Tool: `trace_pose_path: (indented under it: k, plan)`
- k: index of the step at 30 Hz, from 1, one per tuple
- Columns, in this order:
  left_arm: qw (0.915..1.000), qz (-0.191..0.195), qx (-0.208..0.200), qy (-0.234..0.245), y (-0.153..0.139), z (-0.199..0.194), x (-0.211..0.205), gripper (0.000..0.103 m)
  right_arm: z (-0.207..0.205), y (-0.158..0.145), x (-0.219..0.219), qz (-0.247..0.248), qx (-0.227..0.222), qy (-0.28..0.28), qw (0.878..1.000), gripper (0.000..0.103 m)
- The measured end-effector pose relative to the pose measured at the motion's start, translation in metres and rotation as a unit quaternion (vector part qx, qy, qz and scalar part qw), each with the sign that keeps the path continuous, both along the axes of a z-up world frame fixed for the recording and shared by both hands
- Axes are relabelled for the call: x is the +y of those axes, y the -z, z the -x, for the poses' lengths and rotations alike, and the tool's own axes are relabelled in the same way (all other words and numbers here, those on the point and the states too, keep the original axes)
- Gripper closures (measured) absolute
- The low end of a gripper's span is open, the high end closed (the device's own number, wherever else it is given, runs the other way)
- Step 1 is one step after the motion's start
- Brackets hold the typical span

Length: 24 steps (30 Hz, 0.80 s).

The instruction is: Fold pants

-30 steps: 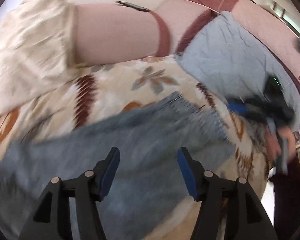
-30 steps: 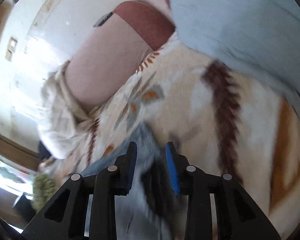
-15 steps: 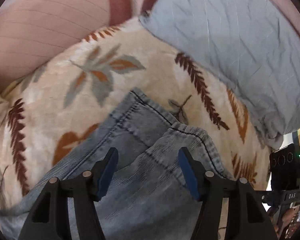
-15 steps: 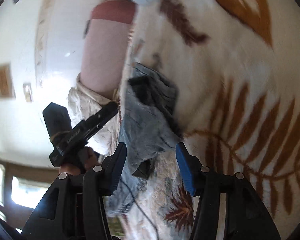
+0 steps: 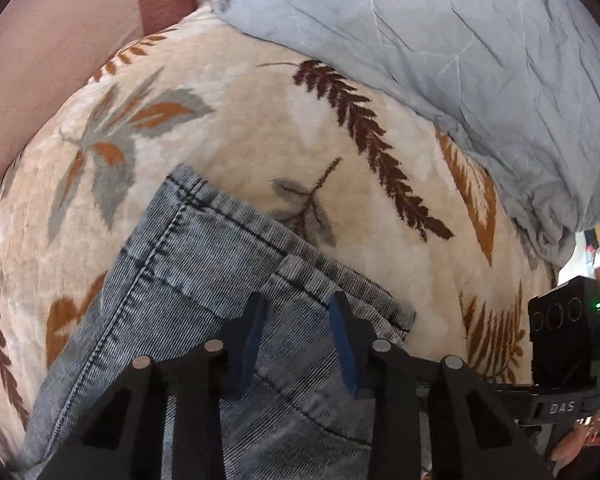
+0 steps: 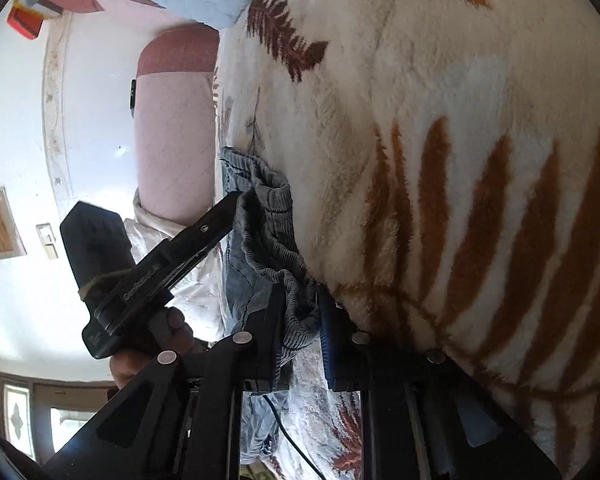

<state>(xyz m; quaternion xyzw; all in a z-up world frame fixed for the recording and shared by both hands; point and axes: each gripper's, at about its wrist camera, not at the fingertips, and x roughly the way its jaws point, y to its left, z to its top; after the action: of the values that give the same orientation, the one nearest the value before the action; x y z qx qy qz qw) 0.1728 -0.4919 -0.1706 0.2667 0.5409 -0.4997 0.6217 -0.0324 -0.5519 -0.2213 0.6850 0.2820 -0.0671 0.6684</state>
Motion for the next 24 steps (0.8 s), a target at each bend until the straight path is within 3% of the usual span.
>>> trace_pose_path:
  k: [8,11,14,16,19,24]
  plan:
    - [0.9985,0.01,-0.05,0.021,-0.014,0.004,-0.006,0.068,0.01,0.006,0.004,-0.008,-0.003,0.001,1.0,0.088]
    - [0.997,-0.006,-0.073,0.024,-0.012,0.002,-0.005,0.056,0.006,0.009,0.003,-0.012,-0.002,0.002,1.0,0.088]
    - [0.9974,0.001,-0.068,0.025,-0.009,0.002,-0.006,0.032,0.005,0.009,0.002,-0.005,0.002,-0.001,1.0,0.088]
    - [0.9963,-0.001,-0.079,0.033,-0.004,0.005,-0.009,0.032,0.004,0.009,0.003,-0.007,0.001,0.0,1.0,0.088]
    - [0.9957,-0.009,-0.075,0.053,0.008,0.013,-0.013,0.042,0.003,0.008,0.003,-0.007,0.001,0.0,1.0,0.088]
    - [0.9973,0.01,-0.048,0.055,0.005,0.007,-0.011,0.076,0.001,0.006,0.005,-0.002,0.002,-0.002,1.0,0.088]
